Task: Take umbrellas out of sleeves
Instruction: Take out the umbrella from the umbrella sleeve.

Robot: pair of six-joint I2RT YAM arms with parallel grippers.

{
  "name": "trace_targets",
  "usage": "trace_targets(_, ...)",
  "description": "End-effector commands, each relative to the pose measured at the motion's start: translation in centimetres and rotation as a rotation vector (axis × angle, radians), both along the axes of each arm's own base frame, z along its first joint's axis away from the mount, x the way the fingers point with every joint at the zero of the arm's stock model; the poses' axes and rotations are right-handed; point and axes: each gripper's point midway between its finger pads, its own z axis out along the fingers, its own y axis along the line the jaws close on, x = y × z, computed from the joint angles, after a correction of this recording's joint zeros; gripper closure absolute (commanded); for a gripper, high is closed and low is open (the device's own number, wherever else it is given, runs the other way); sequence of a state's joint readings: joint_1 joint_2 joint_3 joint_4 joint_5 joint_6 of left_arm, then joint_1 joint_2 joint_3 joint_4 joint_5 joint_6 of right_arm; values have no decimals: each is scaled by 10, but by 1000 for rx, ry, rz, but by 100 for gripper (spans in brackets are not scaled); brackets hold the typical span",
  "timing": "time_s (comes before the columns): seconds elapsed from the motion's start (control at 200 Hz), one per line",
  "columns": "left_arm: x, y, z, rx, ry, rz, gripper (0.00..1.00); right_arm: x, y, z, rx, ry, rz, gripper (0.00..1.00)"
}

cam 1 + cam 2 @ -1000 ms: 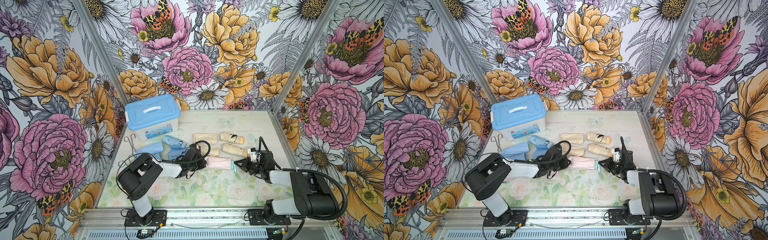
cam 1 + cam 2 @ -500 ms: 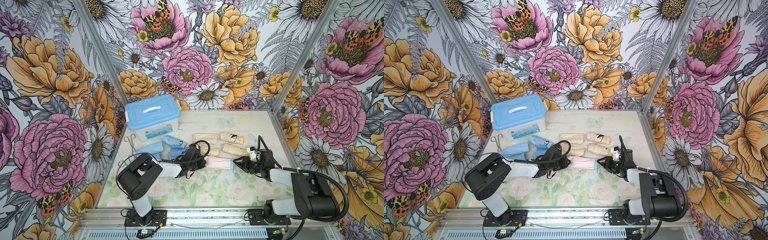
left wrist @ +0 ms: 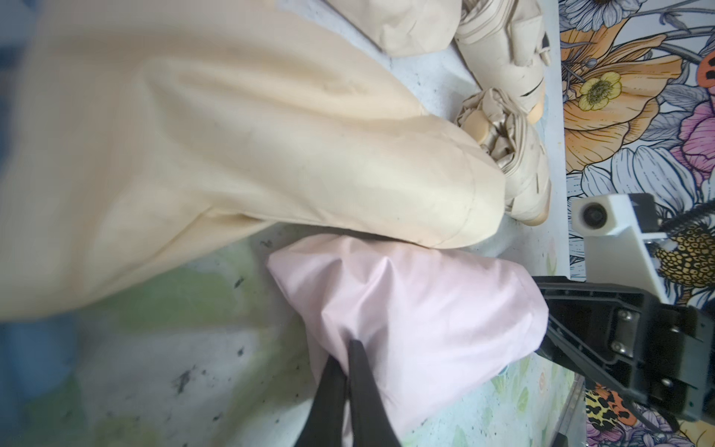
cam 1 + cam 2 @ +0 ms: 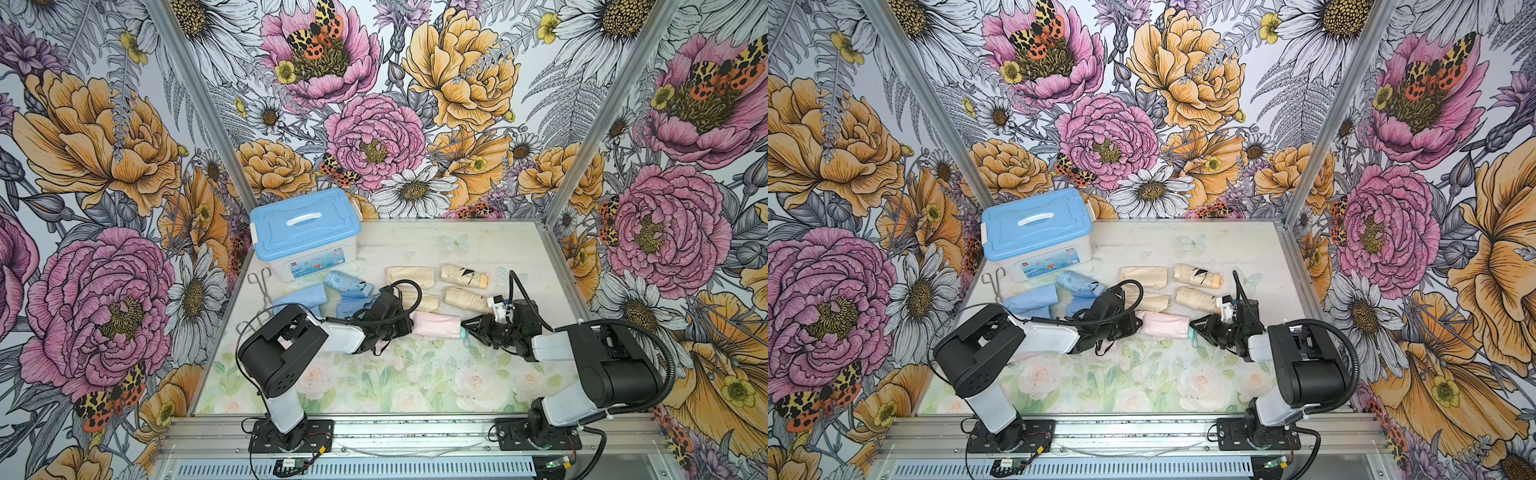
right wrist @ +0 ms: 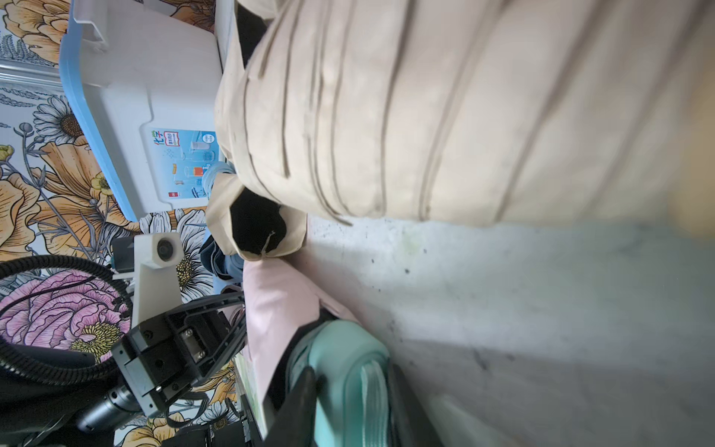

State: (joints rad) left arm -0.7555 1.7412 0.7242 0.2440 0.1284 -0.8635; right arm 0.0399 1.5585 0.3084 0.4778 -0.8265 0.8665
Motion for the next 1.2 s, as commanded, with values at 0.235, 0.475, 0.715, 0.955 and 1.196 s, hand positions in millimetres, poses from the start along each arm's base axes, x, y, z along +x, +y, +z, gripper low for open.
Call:
trace_targets(0.235, -5, 7, -25, 56, 54, -7, 93, 16, 21, 67, 230, -207, 13, 68)
trace_targets(0.475, -6, 4, -26, 56, 57, -12, 93, 12, 23, 59, 167, -194, 35, 63)
trace_targets(0.715, -6, 5, -27, 59, 58, -11, 93, 5, 10, 27, -32, -114, 45, 61)
trace_targets(0.955, -8, 7, -28, 63, 57, -11, 93, 5, -6, 6, -106, -62, 3, 57)
trace_targets(1.196, -10, 9, -31, 64, 61, -8, 93, 6, -14, -2, -171, -34, -35, 54)
